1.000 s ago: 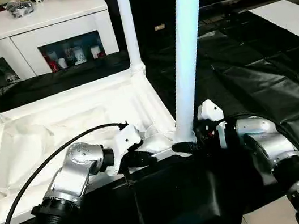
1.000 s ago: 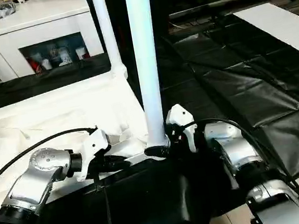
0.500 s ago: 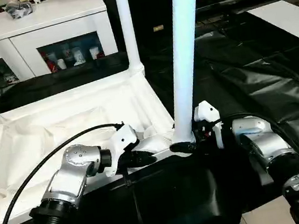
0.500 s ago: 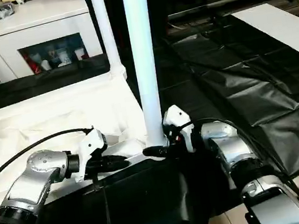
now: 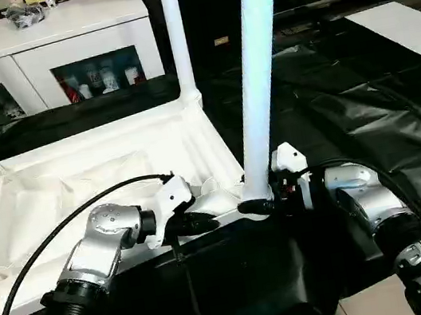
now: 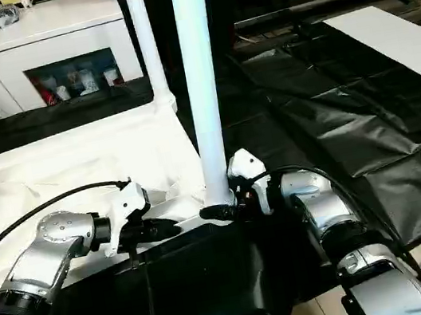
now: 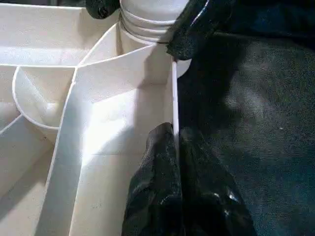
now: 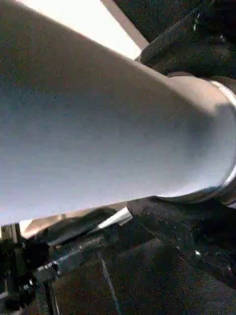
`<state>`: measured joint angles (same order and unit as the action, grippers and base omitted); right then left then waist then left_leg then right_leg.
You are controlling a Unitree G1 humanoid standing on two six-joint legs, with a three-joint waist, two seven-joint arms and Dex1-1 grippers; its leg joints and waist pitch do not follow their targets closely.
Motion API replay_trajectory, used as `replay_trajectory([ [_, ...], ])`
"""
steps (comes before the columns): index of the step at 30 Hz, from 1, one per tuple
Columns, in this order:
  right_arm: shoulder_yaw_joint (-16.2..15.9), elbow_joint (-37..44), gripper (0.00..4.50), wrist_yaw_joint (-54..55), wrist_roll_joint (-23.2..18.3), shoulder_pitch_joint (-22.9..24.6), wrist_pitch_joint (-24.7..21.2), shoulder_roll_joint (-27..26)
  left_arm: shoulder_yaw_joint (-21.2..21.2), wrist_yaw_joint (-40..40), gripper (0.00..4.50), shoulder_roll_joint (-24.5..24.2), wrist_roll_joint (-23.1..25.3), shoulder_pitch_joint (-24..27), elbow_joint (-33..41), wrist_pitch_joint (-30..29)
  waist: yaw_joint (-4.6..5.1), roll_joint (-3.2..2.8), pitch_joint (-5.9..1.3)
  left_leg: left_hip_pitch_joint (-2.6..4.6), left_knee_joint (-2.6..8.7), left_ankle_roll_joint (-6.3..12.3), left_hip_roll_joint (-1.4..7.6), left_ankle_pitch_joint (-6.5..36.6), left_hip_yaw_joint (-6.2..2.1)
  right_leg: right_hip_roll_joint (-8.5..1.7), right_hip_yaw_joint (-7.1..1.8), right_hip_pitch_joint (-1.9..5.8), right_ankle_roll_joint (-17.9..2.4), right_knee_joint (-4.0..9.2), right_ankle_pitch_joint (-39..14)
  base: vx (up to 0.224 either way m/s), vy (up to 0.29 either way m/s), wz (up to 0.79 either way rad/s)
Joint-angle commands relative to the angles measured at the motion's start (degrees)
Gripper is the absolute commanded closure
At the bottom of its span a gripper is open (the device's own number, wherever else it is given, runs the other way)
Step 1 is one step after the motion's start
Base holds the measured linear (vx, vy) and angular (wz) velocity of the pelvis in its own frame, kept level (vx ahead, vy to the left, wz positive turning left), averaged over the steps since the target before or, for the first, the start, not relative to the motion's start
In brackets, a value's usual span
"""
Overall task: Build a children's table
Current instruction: Rotate leg to tighten
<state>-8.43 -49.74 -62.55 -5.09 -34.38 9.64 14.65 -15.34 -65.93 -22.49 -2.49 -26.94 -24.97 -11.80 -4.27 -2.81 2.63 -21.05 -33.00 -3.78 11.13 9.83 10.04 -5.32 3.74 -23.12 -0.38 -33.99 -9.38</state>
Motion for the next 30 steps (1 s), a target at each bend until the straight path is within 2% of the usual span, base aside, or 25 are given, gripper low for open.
replay_trajectory([
  [1, 3.41, -1.57, 1.76, 10.02, -1.06, 0.65, -2.33, -2.74, -1.10, 1.29, 4.50, 2.13, -0.04, 1.20, -0.37, -1.60, 0.00, 0.98, -3.36, 0.28, 3.77, 3.37, 1.64, 14.57, -0.09, -2.73, -1.89, 2.53, -12.15, 4.07, -20.06, 0.000, 0.000, 0.00],
  [3, 4.10, -1.52, 1.76, 13.00, -1.39, 1.19, -3.15, -4.16, -1.23, 2.42, 4.50, 2.98, 0.14, 1.19, -0.18, -2.44, 0.47, 1.15, -3.23, 0.43, 3.98, 2.06, 1.53, 16.42, -0.30, -2.80, -1.87, 2.50, -10.82, 4.46, -23.64, 0.000, 0.000, 0.00],
  [4, 4.87, -1.33, 1.76, 16.91, -1.84, 1.89, -3.87, -6.53, -1.10, 5.00, 4.50, 4.70, 0.41, 0.89, -0.18, -4.00, 0.71, 1.15, -3.17, 0.57, 4.01, 1.74, 1.46, 17.74, -0.40, -2.81, -1.80, 2.36, -10.27, 4.71, -25.51, 0.000, 0.000, 0.00],
  [5, 5.68, -1.33, 1.76, 22.74, -2.07, 2.31, -5.48, -9.80, -0.89, 8.39, 4.50, 7.17, 0.59, 0.24, -0.15, -6.99, 0.93, 0.81, -3.01, 0.83, 4.09, 1.23, 1.52, 18.60, -0.40, -2.77, -1.96, 2.07, -9.93, 4.85, -26.38, 0.000, 0.000, 0.00],
  [6, 5.94, -2.04, 1.76, 26.40, -1.61, 2.01, -6.31, -11.14, -0.74, 10.94, 4.50, 8.43, 1.24, -0.32, -0.77, -7.80, 1.08, 0.85, -2.89, 0.93, 4.15, 0.95, 1.51, 19.12, -0.36, -2.74, -2.04, 1.90, -9.75, 5.04, -26.93, 0.000, 0.000, 0.00],
  [9, 6.01, -3.76, 1.76, 33.32, 0.08, 1.04, -7.31, -13.62, -0.07, 16.40, 4.50, 11.32, 2.33, -1.73, -2.59, -9.60, 1.50, 0.90, -2.69, 1.23, 4.36, -0.18, 1.17, 23.09, -0.79, -2.68, -1.52, 1.69, -7.08, 5.75, -33.14, 0.000, 0.000, 0.00],
  [10, 6.43, -5.54, 1.77, 39.03, 0.98, -0.23, -7.99, -16.09, 0.89, 21.41, 4.50, 14.52, 2.81, -3.33, -4.86, -12.12, 1.64, 0.81, -2.56, 1.74, 4.12, -0.51, 0.92, 24.78, -0.80, -2.68, -1.37, 1.22, -5.98, 6.35, -36.03, 0.000, 0.000, 0.00],
  [12, 7.58, -7.36, 1.78, 44.56, 0.78, -1.73, -8.52, -18.19, 0.77, 24.22, 4.50, 16.82, 3.60, -4.60, -6.89, -13.47, 2.04, 0.72, -2.39, 2.15, 3.98, -0.91, 0.65, 26.64, -1.04, -2.72, -0.83, 0.97, -4.50, 7.17, -39.72, 0.000, 0.000, 0.00],
  [13, 7.87, -7.80, 1.78, 46.33, 0.79, -2.24, -8.50, -19.02, 0.56, 25.21, 4.50, 17.62, 4.16, -5.20, -7.94, -13.59, 2.24, 0.51, -2.48, 2.41, 3.96, -0.87, 0.59, 28.04, -1.17, -2.63, -0.42, 0.90, -3.78, 7.52, -40.08, 0.000, 0.000, 0.00],
  [14, 8.03, -8.05, 1.78, 47.39, 0.82, -2.57, -8.47, -19.55, 0.43, 25.85, 4.50, 18.12, 4.54, -5.62, -8.65, -13.63, 2.51, 0.61, -2.40, 2.29, 4.16, -0.62, 0.62, 29.54, -1.36, -2.49, 0.08, 1.11, -3.11, 7.90, -39.72, 0.000, 0.000, 0.00],
  [15, 7.52, -8.19, 1.78, 48.80, 1.78, -2.87, -8.06, -20.10, 0.17, 27.05, 4.50, 18.68, 5.36, -6.41, -9.93, -13.61, 2.53, 0.40, -2.30, 2.38, 4.24, -0.61, 0.58, 30.44, -1.43, -2.38, 0.24, 1.03, -2.84, 8.10, -39.85, 0.000, 0.000, 0.00],
  [16, 6.73, -7.99, 1.78, 48.87, 2.71, -2.86, -7.77, -20.25, 0.00, 27.59, 4.50, 18.74, 5.86, -6.82, -10.55, -13.66, 2.88, 0.40, -2.04, 3.28, 3.99, -0.64, 0.42, 33.32, -1.41, -2.07, 0.92, 0.30, -1.84, 9.03, -41.34, 0.000, 0.000, 0.00],
  [17, 6.10, -7.58, 1.78, 49.38, 3.92, -2.74, -7.77, -20.35, -0.09, 27.83, 4.50, 18.67, 6.35, -7.03, -10.77, -13.91, 3.27, 0.24, -2.01, 4.03, 3.88, -0.52, 0.39, 35.87, -1.62, -1.94, 1.91, 0.35, -1.14, 9.59, -41.32, 0.000, 0.000, 0.00],
  [18, 5.78, -7.32, 1.78, 49.67, 4.59, -2.65, -7.82, -20.41, -0.13, 27.90, 4.50, 18.60, 6.59, -7.10, -10.81, -14.07, 3.45, 0.09, -2.02, 3.75, 4.03, -0.33, 0.47, 36.26, -1.78, -2.06, 2.30, 0.84, -0.85, 9.73, -40.82, -0.043, 0.060, 0.01],
  [19, 5.67, -7.21, 1.78, 49.69, 4.76, -2.60, -7.80, -20.43, -0.12, 27.96, 4.50, 18.57, 6.65, -7.12, -10.81, -14.14, 3.64, -0.38, -2.01, 3.49, 4.68, -0.32, 0.93, 37.84, -2.14, -2.15, 2.91, 1.64, -0.88, 9.46, -38.56, 0.000, 0.000, 0.00],
  [20, 5.44, -6.95, 1.78, 49.53, 5.03, -2.45, -7.68, -20.50, -0.04, 28.16, 4.50, 18.50, 6.76, -7.15, -10.79, -14.33, 3.75, -0.70, -2.08, 2.83, 5.63, -0.55, 1.42, 39.59, -2.59, -2.25, 2.91, 2.66, -1.34, 8.70, -35.31, -0.001, 0.062, -0.05],
  [21, 5.48, -6.62, 1.78, 48.46, 4.71, -2.23, -7.36, -20.71, 0.07, 28.31, 4.50, 18.27, 7.03, -7.22, -10.88, -14.55, 3.72, -0.83, -2.10, 2.75, 5.94, -0.70, 1.60, 40.53, -2.67, -2.29, 2.81, 2.81, -1.76, 8.45, -33.80, 0.009, 0.051, -0.04],
  [22, 5.70, -6.23, 1.78, 47.57, 4.21, -2.01, -7.13, -20.73, 0.25, 28.29, 4.50, 17.93, 7.13, -7.20, -10.87, -14.66, 3.80, -0.53, -2.20, 2.69, 6.01, -0.80, 1.55, 40.81, -2.67, -2.70, 2.69, 2.82, -2.36, 8.27, -32.91, 0.009, 0.051, -0.04],
  [23, 6.01, -6.15, 1.78, 46.88, 3.64, -1.98, -6.95, -20.77, 0.39, 28.42, 4.50, 17.67, 7.25, -7.26, -11.02, -14.76, 3.74, -0.19, -2.17, 3.09, 5.49, -0.72, 1.09, 39.79, -2.32, -3.15, 2.67, 2.14, -2.43, 8.95, -35.11, 0.000, 0.000, 0.00],
  [24, 6.36, -5.86, 1.78, 46.15, 3.12, -1.95, -6.93, -20.62, 0.27, 28.20, 4.50, 17.19, 7.56, -7.31, -11.24, -14.50, 3.73, -0.06, -2.17, 3.26, 5.19, -0.52, 0.87, 38.96, -2.23, -3.34, 2.75, 1.91, -2.30, 9.17, -36.39, 0.000, 0.000, 0.00],
  [25, 6.57, -5.69, 1.43, 45.79, 2.85, -1.95, -6.95, -20.51, 0.17, 28.04, 4.50, 16.91, 7.75, -7.34, -11.40, -14.29, 3.75, -0.09, -2.12, 3.21, 4.88, -0.15, 0.67, 37.55, -2.16, -3.59, 2.92, 1.83, -1.87, 9.54, -38.22, 0.000, 0.000, 0.00],
  [26, 6.59, -5.19, 1.22, 45.33, 2.98, -1.92, -6.60, -19.90, 0.08, 27.60, 4.50, 16.40, 7.97, -7.21, -11.27, -14.09, 3.76, -0.07, -2.09, 3.00, 4.87, 0.01, 0.68, 36.57, -2.16, -3.60, 3.05, 1.94, -1.45, 9.65, -38.85, 0.000, 0.000, 0.00],
  [28, 6.74, -4.23, 1.08, 45.33, 3.33, -1.92, -6.37, -18.71, -0.33, 26.32, 4.50, 15.34, 8.25, -6.76, -10.68, -13.66, 3.78, 0.01, -2.06, 2.83, 4.94, 0.10, 0.68, 36.36, -2.24, -3.61, 3.29, 2.03, -0.85, 9.78, -39.30, 0.000, 0.000, 0.00],
  [29, 6.97, -3.45, 0.89, 44.84, 3.29, -2.01, -6.41, -17.69, -0.74, 25.14, 4.50, 14.49, 8.36, -6.36, -10.06, -13.48, 3.98, -0.17, -2.04, 2.32, 5.27, -0.13, 0.84, 36.57, -2.49, -3.62, 3.29, 2.43, -0.67, 9.52, -38.91, 0.000, 0.000, 0.00],
  [30, 6.78, -2.73, 0.89, 43.80, 3.49, -2.06, -6.17, -16.56, -1.08, 23.97, 4.50, 13.76, 8.33, -5.98, -9.36, -13.58, 4.10, -0.13, -2.08, 2.04, 5.44, -0.23, 0.92, 36.63, -2.62, -3.63, 3.20, 2.61, -0.74, 9.32, -38.45, 0.000, 0.000, 0.00],
])
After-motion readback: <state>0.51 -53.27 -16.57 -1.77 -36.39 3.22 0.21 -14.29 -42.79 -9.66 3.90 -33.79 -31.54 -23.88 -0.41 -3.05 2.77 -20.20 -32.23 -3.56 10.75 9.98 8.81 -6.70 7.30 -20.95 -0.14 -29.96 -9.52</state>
